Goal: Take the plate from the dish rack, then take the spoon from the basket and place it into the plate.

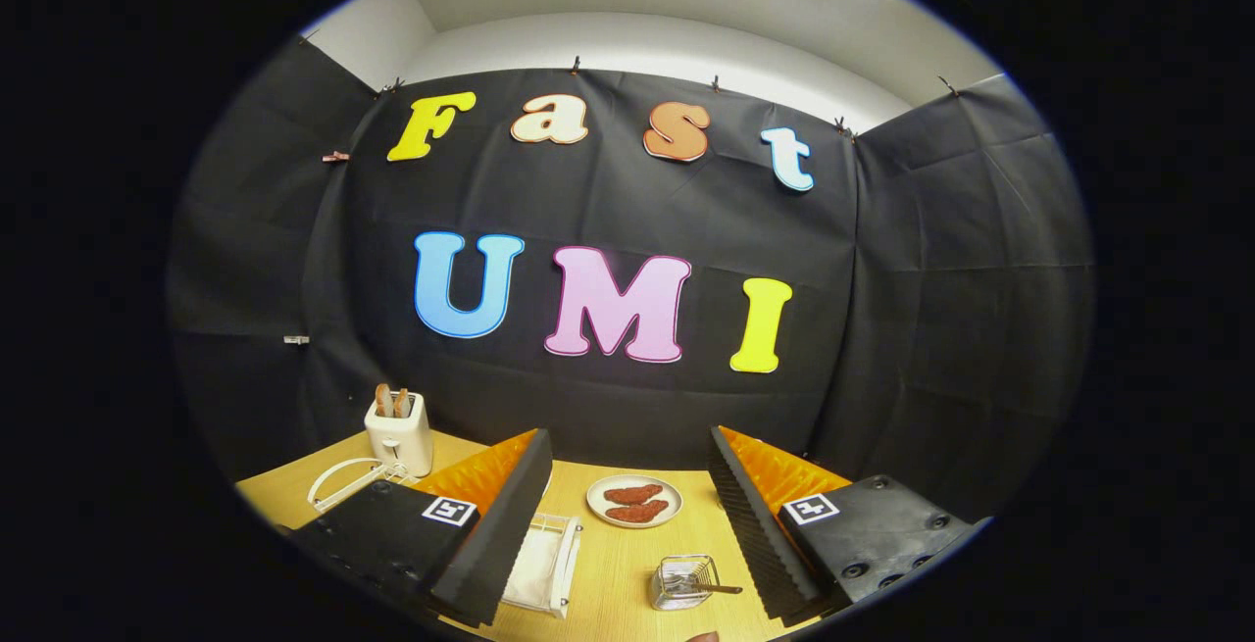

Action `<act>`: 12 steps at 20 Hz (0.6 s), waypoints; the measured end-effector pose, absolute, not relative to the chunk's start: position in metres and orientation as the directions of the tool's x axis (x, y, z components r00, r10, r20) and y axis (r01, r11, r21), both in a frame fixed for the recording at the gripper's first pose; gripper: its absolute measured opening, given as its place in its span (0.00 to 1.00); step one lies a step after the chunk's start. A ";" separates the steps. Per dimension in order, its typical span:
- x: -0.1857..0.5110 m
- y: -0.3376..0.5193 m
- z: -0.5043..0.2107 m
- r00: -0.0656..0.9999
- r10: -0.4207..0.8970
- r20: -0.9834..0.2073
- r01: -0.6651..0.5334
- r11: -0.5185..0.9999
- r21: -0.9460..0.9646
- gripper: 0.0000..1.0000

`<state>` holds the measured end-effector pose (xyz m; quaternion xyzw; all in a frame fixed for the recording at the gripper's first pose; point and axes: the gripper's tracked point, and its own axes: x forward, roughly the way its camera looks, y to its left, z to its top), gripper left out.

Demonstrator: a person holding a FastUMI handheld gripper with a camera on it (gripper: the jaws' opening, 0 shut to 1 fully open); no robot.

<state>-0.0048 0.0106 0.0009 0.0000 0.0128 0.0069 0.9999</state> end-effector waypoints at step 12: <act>0.011 0.054 -0.040 0.971 0.080 -0.227 -0.072 0.996 0.044 0.97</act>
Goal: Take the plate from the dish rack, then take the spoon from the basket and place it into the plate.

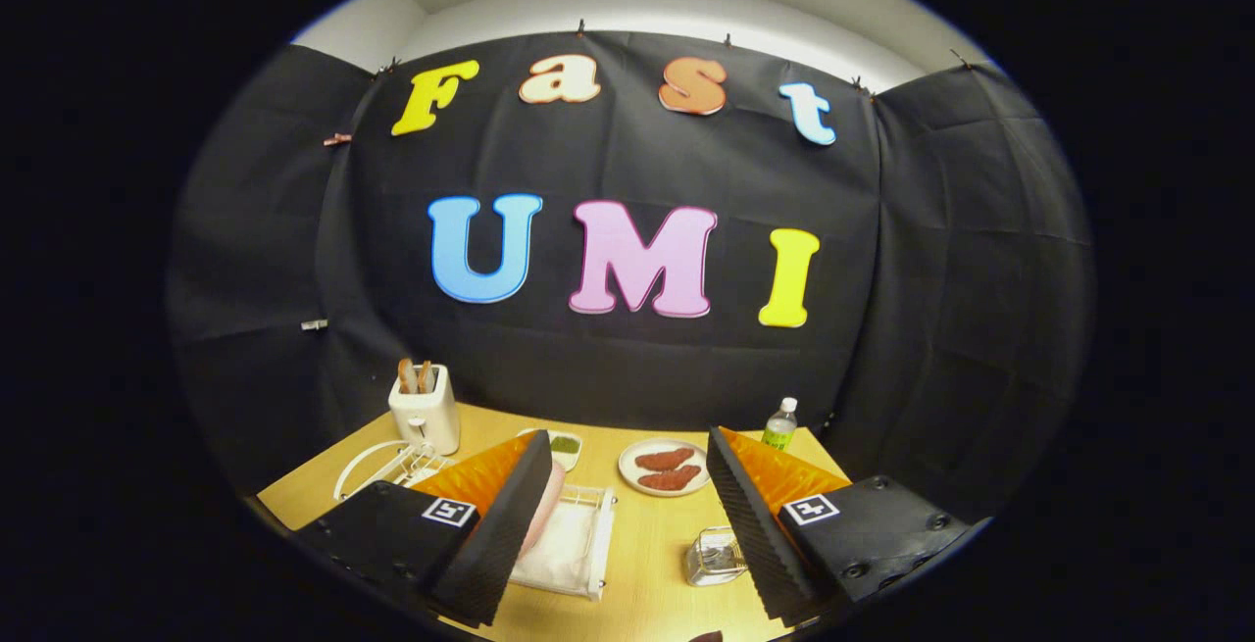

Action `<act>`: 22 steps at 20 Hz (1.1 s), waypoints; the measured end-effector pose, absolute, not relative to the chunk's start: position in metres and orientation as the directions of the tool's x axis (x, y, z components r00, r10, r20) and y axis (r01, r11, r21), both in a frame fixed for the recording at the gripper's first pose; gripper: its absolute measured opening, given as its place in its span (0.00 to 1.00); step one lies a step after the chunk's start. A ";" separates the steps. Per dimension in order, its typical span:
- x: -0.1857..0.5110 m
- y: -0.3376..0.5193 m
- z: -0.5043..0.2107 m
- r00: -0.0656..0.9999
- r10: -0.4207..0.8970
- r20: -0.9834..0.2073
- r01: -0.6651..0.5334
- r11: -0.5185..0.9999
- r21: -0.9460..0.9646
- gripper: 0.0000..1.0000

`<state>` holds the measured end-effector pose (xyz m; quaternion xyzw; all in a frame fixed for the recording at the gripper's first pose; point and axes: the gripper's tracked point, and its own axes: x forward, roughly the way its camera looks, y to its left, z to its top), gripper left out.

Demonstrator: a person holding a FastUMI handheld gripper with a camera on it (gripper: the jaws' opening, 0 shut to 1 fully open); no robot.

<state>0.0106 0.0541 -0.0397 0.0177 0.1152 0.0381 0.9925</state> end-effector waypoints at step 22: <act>0.098 0.144 -0.270 0.562 -0.093 -0.822 0.130 0.991 -0.023 0.32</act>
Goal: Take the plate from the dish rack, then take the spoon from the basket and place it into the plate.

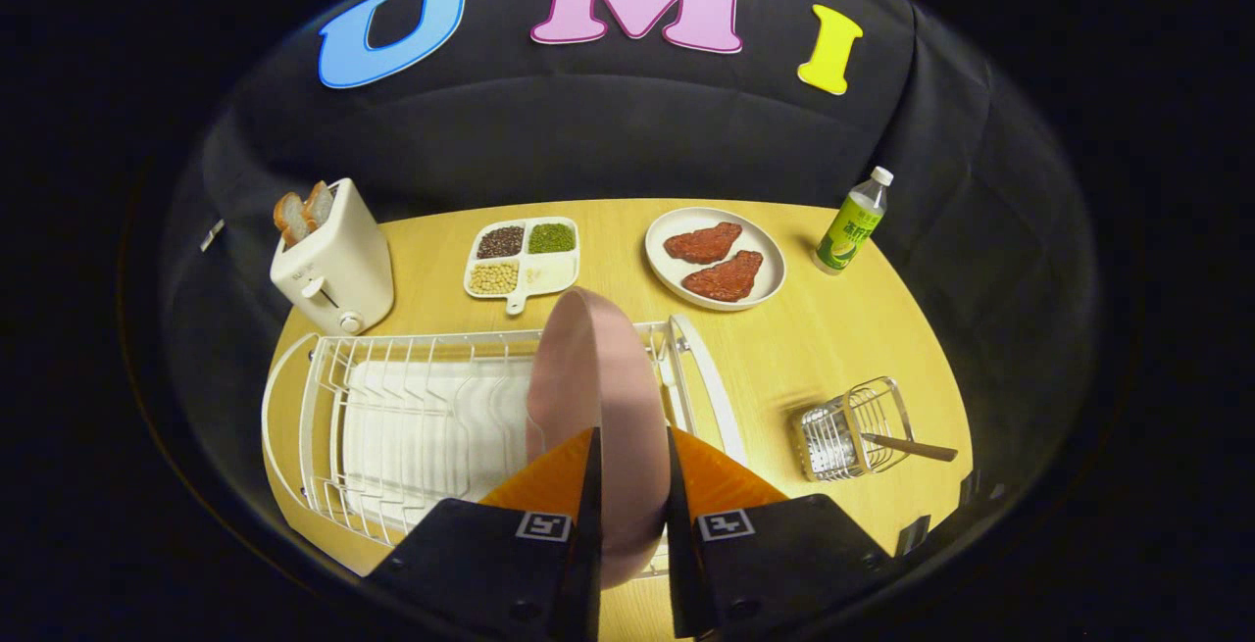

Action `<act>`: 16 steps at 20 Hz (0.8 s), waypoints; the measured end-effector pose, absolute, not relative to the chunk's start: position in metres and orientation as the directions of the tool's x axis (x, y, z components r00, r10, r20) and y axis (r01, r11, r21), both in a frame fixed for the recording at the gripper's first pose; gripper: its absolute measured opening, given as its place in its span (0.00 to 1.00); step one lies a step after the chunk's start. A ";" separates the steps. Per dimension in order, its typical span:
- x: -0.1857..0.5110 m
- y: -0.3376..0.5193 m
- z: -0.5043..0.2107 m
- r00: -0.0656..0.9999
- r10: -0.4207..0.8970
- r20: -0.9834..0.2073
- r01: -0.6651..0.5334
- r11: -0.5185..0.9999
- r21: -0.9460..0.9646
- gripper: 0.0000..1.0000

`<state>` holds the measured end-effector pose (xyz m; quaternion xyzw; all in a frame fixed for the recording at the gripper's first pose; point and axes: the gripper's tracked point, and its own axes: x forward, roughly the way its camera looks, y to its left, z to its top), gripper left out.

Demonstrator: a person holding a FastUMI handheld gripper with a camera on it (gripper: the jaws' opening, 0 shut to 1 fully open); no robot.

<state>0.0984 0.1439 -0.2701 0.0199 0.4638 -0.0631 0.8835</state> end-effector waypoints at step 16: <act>0.090 0.130 -0.198 0.652 -0.066 -0.755 0.119 0.993 0.016 0.27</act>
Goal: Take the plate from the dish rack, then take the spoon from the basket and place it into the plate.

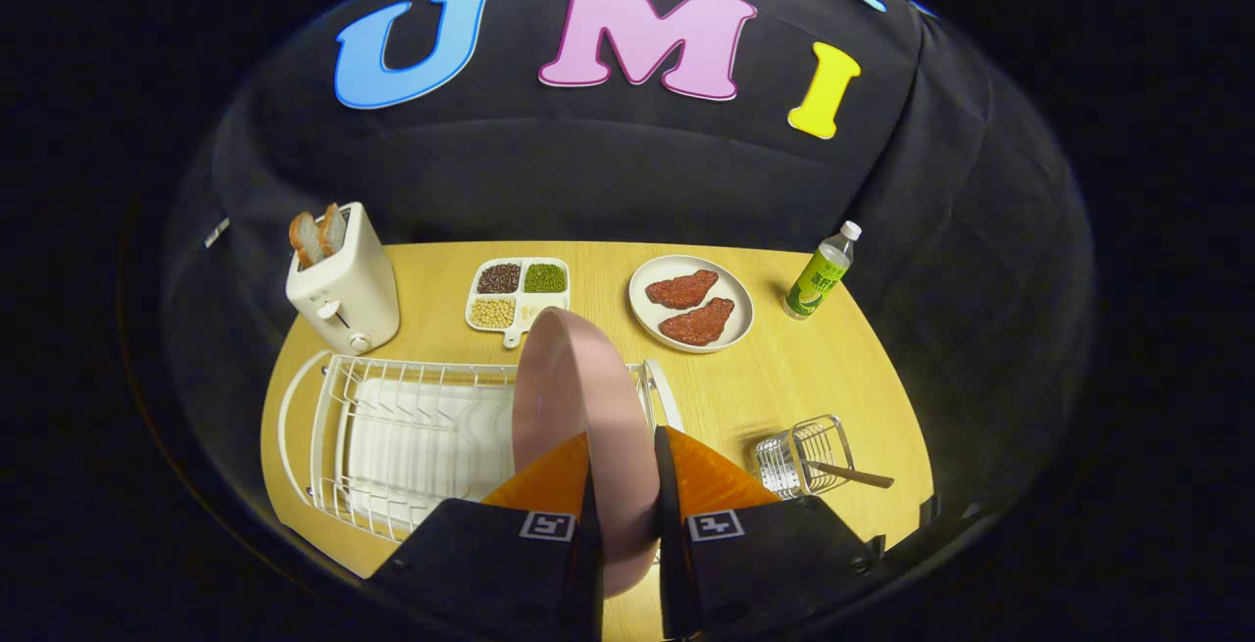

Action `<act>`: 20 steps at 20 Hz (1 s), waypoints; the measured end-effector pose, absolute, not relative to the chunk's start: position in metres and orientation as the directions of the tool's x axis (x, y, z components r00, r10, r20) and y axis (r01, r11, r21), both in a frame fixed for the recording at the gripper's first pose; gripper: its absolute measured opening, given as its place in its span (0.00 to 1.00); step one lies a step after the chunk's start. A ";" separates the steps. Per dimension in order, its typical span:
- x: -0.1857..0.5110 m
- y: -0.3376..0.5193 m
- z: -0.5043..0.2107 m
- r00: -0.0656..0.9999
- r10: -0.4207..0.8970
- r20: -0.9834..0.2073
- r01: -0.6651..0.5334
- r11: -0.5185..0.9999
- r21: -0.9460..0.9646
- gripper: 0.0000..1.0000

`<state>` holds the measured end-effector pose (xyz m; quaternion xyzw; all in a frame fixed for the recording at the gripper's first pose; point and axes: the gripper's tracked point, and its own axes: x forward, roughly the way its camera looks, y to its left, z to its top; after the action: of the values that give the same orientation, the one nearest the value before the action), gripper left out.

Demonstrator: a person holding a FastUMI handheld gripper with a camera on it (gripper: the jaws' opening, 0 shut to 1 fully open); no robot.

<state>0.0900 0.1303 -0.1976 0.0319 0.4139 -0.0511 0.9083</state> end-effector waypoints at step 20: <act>-0.144 0.129 -0.294 0.447 0.317 -0.836 0.203 0.874 0.440 0.27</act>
<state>-0.1442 0.1290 -0.2936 0.2481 0.5247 0.0350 0.8136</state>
